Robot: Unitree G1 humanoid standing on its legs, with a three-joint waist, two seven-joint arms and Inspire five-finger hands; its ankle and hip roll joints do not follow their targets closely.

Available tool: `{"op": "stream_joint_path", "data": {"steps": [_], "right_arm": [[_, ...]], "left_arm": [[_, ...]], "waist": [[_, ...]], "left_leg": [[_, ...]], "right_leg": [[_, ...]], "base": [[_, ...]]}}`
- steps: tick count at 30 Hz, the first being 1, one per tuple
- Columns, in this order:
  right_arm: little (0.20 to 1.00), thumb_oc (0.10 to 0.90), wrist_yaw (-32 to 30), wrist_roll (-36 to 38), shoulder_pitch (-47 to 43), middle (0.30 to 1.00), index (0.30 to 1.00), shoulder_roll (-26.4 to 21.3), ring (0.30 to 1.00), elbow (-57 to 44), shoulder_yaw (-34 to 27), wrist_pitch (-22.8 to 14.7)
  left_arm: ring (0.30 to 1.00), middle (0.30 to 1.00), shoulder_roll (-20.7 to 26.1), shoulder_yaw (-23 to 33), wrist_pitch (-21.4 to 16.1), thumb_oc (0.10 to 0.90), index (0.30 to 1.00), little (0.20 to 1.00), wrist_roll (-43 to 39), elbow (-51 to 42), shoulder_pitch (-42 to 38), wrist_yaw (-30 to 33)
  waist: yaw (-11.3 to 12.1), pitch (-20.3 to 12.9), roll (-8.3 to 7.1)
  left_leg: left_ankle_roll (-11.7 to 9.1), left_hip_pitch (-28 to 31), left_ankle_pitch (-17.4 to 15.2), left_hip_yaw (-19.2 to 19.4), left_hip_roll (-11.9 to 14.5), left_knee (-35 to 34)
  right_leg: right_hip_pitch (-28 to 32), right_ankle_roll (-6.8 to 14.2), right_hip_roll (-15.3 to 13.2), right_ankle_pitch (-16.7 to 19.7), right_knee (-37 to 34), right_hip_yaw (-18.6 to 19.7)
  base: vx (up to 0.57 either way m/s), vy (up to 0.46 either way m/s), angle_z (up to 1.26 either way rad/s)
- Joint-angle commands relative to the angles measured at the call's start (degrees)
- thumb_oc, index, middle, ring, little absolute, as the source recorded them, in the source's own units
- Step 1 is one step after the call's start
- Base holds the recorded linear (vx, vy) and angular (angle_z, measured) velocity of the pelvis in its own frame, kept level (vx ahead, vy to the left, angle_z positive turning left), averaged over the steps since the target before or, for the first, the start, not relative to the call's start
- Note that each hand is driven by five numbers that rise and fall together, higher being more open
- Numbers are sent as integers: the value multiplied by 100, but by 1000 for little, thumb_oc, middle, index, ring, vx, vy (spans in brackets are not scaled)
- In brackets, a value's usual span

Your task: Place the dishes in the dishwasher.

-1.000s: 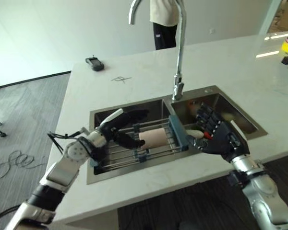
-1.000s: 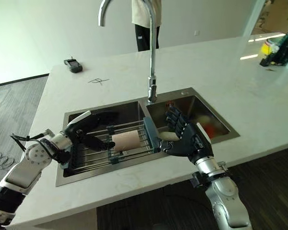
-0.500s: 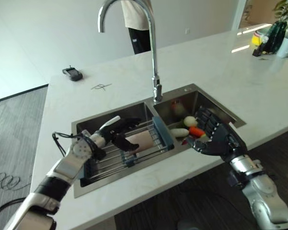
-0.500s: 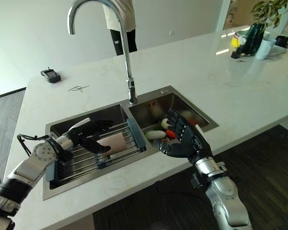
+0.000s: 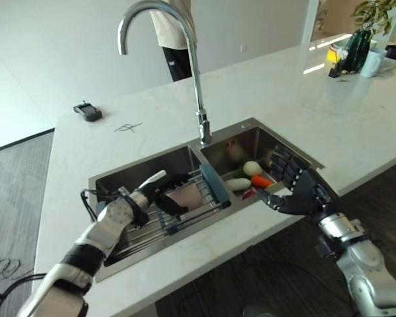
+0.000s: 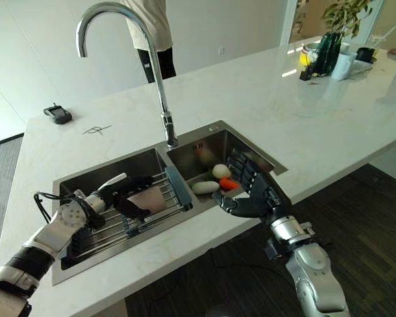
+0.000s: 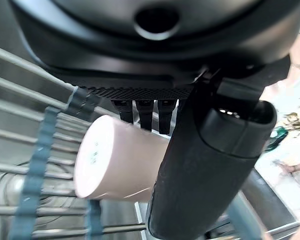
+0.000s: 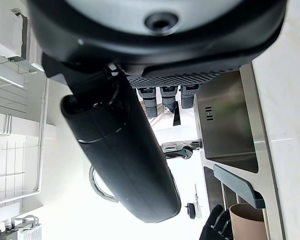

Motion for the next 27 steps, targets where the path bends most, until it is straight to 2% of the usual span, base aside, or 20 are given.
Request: {"op": "stream_joint_path", "data": {"steps": [1,7,9,10,11,12,14,18,21,26,27], "right_arm": [[900,800,155,-30,-474,900,900,-117,900,-397,-308,-472],[900,800,172,-27,-477,900,900,-159,900,-387,-327,-462],[900,800,173,-45,-484,900,900,-170,900,-404,-337,-446],[900,800,164,-24,-494,900,900,-188,900,-421,-352,-414],[900,800,153,-24,-514,900,900,-196,900,-421,-343,-399],[900,800,149,-22,-527,900,900,-208,900,-433,-349,-373],[900,800,140,-17,-563,900,900,-202,900,-474,-351,-308],[900,800,119,-59,-610,900,900,-159,900,-499,-310,-245],[900,800,120,-94,-603,900,900,-147,900,-501,-285,-244],[900,800,87,-47,-532,900,900,-160,900,-409,-326,-404],[900,800,32,-131,-468,900,900,-60,900,-382,-384,-463]], "left_arm": [[900,900,32,191,-261,800,900,900,130,-112,-654,164],[900,900,16,43,193,800,900,900,619,-66,-560,20],[900,900,45,-42,533,800,900,900,1138,27,-510,137],[900,900,24,-63,811,800,900,900,1764,233,-493,138],[900,900,12,-97,965,800,900,900,1927,386,-491,102],[556,556,-32,-103,1079,571,556,556,2123,549,-478,46],[300,300,-121,-142,1193,400,300,300,2487,787,-433,-18],[300,300,-332,-169,1184,400,300,300,2739,978,-405,123],[300,300,-286,-142,927,400,300,300,2715,876,-408,419],[300,300,12,176,370,400,300,300,1425,152,-462,1250],[300,300,155,837,-293,400,300,300,586,-460,-372,1909]], "waist": [[-37,-213,81],[-40,-189,75],[-42,-169,77],[-38,-163,71],[-35,-173,68],[-38,-161,62],[-40,-171,49],[-35,-167,30],[-12,-164,22],[61,-128,-25],[159,-119,-54]], "left_leg": [[-226,388,-1078,97,282,363],[-230,376,-1032,127,297,363],[-226,384,-1033,129,295,363],[-226,382,-1027,129,292,363],[-228,366,-1014,133,294,363],[-226,381,-1019,130,293,363],[-229,353,-1003,122,291,363],[-229,347,-996,108,289,363],[-234,348,-999,105,286,363],[-238,372,-1013,85,270,363],[-237,364,-1018,42,245,363]], "right_leg": [[188,551,51,-279,-294,-162],[171,537,69,-244,-294,-162],[178,537,75,-247,-294,-162],[182,543,81,-248,-294,-162],[166,541,86,-239,-294,-157],[183,546,83,-248,-294,-167],[156,544,90,-233,-294,-161],[156,546,85,-235,-294,-168],[165,544,74,-237,-294,-180],[200,557,32,-231,-294,-244],[217,554,1,-238,-294,-297]], "base": [[0,0,0],[7,6,-5],[-11,4,-5],[0,0,0],[0,0,0],[0,0,0],[0,0,0],[0,0,0],[0,0,0],[-12,-4,2],[0,1,4]]}}
